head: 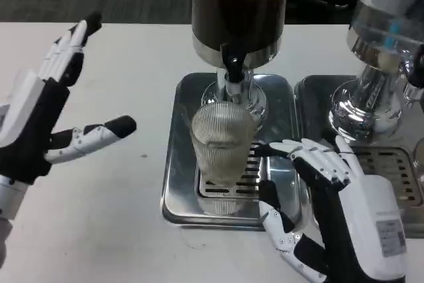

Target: Grasp the cup under the faucet to collect the drink, then remove the cup.

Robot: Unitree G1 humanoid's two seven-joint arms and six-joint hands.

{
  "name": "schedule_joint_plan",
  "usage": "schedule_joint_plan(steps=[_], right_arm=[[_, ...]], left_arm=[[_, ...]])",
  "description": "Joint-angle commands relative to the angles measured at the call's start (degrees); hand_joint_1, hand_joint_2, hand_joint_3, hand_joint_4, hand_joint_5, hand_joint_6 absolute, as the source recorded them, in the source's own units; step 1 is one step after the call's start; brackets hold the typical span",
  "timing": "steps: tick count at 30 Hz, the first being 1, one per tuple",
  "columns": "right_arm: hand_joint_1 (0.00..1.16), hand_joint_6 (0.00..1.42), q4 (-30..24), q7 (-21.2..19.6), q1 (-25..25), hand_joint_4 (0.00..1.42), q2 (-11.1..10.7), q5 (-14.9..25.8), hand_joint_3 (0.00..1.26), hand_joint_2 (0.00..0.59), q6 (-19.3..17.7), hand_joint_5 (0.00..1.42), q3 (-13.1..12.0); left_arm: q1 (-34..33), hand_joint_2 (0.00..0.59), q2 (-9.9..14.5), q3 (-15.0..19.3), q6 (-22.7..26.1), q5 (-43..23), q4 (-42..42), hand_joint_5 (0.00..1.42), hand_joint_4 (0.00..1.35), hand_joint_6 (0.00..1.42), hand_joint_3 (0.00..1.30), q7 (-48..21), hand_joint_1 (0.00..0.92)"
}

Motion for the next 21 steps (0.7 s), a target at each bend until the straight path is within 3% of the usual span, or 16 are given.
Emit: schedule_joint_plan(steps=[1,3,6,9,15,17,21], right_arm=[[0.40,0.10,0.8,-1.0,-1.1,0.37,-0.4,0.7,0.46,0.492,-1.1,0.31,-0.7],[0.40,0.10,1.0,-1.2,-1.2,0.37,-0.4,0.6,0.46,0.490,-1.1,0.28,-0.8],[0.41,0.11,0.8,-1.0,-0.9,0.36,-0.5,0.7,0.46,0.490,-1.1,0.25,-1.1],[0.41,0.11,0.7,-0.6,-1.1,0.36,-0.6,1.0,0.46,0.490,-1.2,0.25,-1.3],[0.41,0.11,0.5,0.2,-1.6,0.36,-0.5,1.5,0.46,0.491,-0.9,0.24,-1.5],[0.41,0.11,0.5,0.6,-1.7,0.36,-0.5,1.9,0.46,0.494,-0.9,0.24,-1.6],[0.41,0.11,0.8,1.0,-1.5,0.36,-0.3,3.0,0.46,0.493,-0.7,0.24,-2.0]], left_arm=[[2.5,0.051,2.5,4.4,-3.8,-5.6,-3.7,0.00,0.00,0.01,0.00,-4.5,0.073],[3.4,0.063,3.1,6.5,-4.7,-8.2,-5.8,0.00,0.00,0.01,0.02,-7.0,0.067],[3.7,0.082,4.7,8.0,-4.8,-17.0,-10.2,0.00,0.00,0.00,0.06,-14.3,0.033],[2.7,0.090,5.6,7.2,-1.3,-29.8,-13.8,0.01,0.00,0.03,0.11,-26.5,0.000],[-2.2,0.098,3.6,8.1,13.0,-52.4,-17.6,0.14,0.13,0.12,0.20,-53.8,0.000],[-4.7,0.100,2.1,9.2,18.9,-57.1,-17.8,0.15,0.13,0.12,0.20,-61.0,0.000],[-7.3,0.109,-0.1,11.4,27.2,-60.0,-18.7,0.17,0.13,0.12,0.18,-69.1,0.000]])
